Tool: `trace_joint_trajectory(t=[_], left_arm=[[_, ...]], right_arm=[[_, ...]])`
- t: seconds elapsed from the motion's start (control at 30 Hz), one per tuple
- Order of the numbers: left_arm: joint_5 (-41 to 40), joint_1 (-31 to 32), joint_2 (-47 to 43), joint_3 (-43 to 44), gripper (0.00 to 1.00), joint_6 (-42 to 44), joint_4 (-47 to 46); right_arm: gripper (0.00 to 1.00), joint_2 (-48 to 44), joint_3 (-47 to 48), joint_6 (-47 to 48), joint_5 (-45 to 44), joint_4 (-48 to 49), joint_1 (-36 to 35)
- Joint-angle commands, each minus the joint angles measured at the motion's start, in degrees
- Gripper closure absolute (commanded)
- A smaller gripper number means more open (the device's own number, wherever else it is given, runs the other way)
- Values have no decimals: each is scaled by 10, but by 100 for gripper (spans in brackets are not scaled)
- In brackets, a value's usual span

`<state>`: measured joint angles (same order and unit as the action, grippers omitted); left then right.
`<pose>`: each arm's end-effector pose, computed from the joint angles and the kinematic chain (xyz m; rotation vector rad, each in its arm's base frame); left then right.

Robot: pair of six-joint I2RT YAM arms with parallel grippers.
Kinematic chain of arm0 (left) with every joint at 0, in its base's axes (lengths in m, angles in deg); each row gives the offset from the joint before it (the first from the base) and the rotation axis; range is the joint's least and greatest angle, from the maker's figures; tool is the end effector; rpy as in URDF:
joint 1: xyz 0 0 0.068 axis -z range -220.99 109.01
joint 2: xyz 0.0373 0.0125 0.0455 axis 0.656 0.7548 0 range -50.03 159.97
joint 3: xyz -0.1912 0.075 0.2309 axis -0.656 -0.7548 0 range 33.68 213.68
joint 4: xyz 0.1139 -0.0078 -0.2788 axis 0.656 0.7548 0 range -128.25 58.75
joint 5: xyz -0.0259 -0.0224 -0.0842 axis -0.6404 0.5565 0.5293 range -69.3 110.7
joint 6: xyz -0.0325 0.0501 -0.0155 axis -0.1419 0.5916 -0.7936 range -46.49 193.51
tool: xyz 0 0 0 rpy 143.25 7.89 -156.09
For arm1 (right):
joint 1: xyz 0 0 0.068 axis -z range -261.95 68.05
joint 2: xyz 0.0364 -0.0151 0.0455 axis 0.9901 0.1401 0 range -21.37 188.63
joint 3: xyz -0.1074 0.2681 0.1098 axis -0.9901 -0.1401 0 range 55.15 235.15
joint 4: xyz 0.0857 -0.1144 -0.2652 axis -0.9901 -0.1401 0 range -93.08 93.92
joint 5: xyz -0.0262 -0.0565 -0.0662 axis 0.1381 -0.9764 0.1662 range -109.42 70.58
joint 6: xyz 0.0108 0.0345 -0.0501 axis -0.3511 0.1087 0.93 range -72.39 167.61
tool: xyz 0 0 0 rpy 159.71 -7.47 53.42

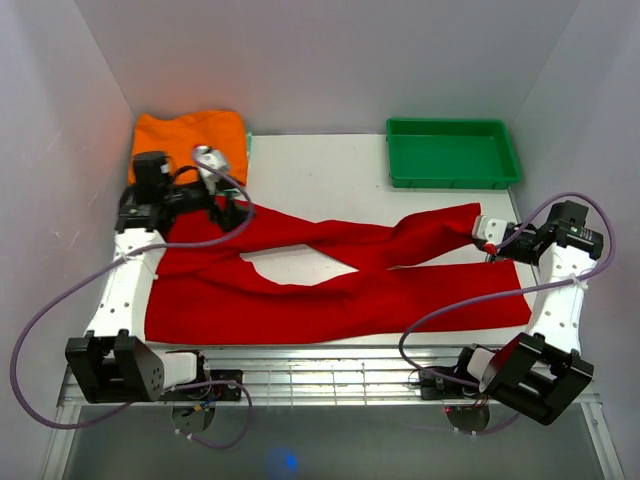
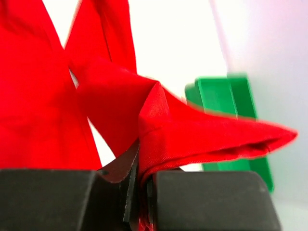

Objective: Fold and stack the trousers
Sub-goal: Flatten the trousers out

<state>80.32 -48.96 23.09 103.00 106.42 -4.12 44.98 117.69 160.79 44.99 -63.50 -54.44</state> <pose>0.3026 0.0018 0.3826 0.9173 1.7174 -0.6868 0.2146 -0.0642 0.3412 -1.4998 1.3139 0.1113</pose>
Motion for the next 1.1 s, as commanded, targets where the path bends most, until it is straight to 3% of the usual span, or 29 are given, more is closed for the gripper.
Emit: trace_joint_trajectory(t=[0.0,0.17,0.27,0.6,0.7,0.77,0.9,0.93,1.07], left_arm=[[-22,274,-2,-17,2,-75,-220],[8,405,151,87,2,-82,-234],[22,453,205,136,2,-68,-241],[85,497,258,149,2,-54,-308],[114,514,265,151,2,-1,-293],[113,537,273,154,2,81,-240],[114,560,321,194,2,185,-146],[115,564,332,206,2,203,-112],[109,586,383,236,2,267,-96]], right_arm=[[92,-37,-4,466,60,-23,-63],[92,-71,-38,467,40,-3,-139],[92,-87,-55,467,26,3,-184],[92,-152,-128,468,-36,-12,-329],[92,-162,-142,468,-54,-37,-339],[92,-175,-152,467,-82,-60,-339],[92,-236,-188,411,-154,-61,-339],[92,-249,-195,361,-168,-55,-339],[92,-287,-211,332,-205,-68,-339]])
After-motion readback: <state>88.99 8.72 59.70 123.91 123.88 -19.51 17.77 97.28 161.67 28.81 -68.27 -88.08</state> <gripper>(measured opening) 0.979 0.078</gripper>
